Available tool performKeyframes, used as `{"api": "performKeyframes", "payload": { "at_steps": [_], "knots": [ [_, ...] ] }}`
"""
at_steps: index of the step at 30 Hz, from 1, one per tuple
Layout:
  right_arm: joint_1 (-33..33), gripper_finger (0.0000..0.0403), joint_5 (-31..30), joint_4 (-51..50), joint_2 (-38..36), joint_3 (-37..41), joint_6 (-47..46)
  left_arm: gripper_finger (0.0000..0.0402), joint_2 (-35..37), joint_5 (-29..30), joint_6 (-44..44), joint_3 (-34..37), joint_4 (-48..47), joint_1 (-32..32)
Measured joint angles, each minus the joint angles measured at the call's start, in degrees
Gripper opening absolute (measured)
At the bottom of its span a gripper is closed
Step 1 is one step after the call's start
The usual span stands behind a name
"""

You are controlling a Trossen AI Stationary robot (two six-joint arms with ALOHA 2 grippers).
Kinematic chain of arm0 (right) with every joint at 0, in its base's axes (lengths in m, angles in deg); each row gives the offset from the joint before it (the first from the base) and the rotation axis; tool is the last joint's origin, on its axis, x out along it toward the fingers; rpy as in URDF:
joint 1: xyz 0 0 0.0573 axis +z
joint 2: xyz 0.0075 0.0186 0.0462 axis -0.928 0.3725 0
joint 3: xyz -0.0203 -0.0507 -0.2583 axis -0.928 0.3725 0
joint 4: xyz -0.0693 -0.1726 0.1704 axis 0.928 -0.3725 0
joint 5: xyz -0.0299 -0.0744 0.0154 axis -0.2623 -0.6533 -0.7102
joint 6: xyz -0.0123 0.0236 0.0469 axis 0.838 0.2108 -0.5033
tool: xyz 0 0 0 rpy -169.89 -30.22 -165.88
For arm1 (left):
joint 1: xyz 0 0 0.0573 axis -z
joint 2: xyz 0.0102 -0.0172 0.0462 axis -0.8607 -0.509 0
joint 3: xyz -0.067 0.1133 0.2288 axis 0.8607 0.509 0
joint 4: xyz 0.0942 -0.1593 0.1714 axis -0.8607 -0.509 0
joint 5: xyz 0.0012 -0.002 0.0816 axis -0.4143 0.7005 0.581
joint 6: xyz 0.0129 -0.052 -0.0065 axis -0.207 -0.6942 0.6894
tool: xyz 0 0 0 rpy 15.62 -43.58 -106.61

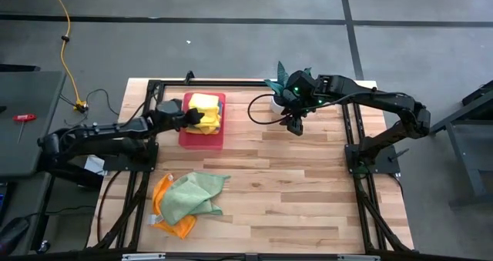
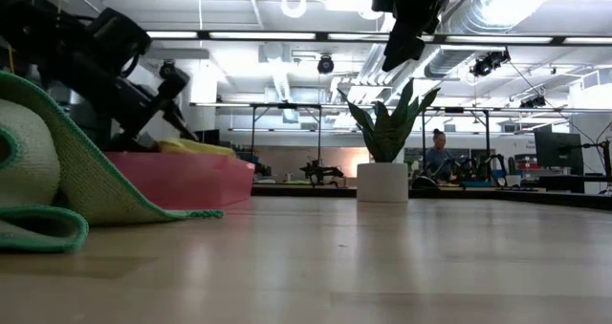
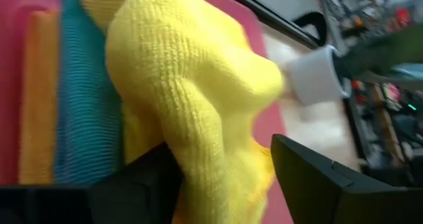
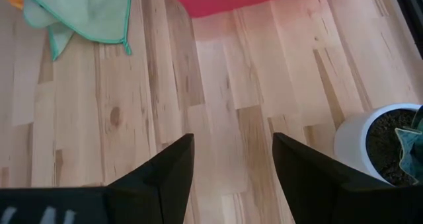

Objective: Fold microfiber towels
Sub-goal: Put the folded yellow microfiber towel into the pink bin

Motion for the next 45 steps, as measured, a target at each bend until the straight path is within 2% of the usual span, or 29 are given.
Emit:
{"api": "performKeyframes", "payload": {
  "at_steps": [6, 16, 26, 31, 37, 39, 41, 45],
  "knots": [
    [0.0, 0.0197, 0.0, 0.0, 0.0, 0.0, 0.0, 0.0233, 3.7, -5.6, 3.3, 0.0, -5.0, -2.3],
    [0.0, 0.0197, 0.0, 0.1, 0.0, 0.0, -1.1, 0.0224, 10.2, -5.5, 6.9, -1.6, -9.7, -4.5],
    [0.0, 0.0197, 0.0, 1.1, 0.0, 0.0, -2.1, 0.0221, 10.4, -4.6, 19.4, -13.5, -25.2, -4.5],
    [0.0, 0.0197, 0.0, 1.3, 0.0, 0.0, -2.5, 0.0221, 10.4, -3.8, 25.0, -21.1, -29.9, -4.5],
    [0.0, 0.0197, 0.0, 1.9, 0.0, 0.0, -2.5, 0.0215, 8.0, 0.0, 33.7, -29.9, -33.7, -4.5],
    [0.0, 0.0197, 0.0, 2.4, 0.0, 0.0, -2.5, 0.0196, 5.0, 1.5, 36.3, -33.0, -37.3, -4.5],
    [0.0, 0.0197, 0.0, 3.0, 0.0, 0.0, -2.5, 0.0157, 0.7, 2.3, 38.8, -36.1, -41.2, -4.5],
    [0.0, 0.0197, 0.0, 4.2, 0.0, 0.0, -3.0, 0.0034, -9.2, 2.2, 45.8, -42.9, -46.9, -4.5]
  ]
}}
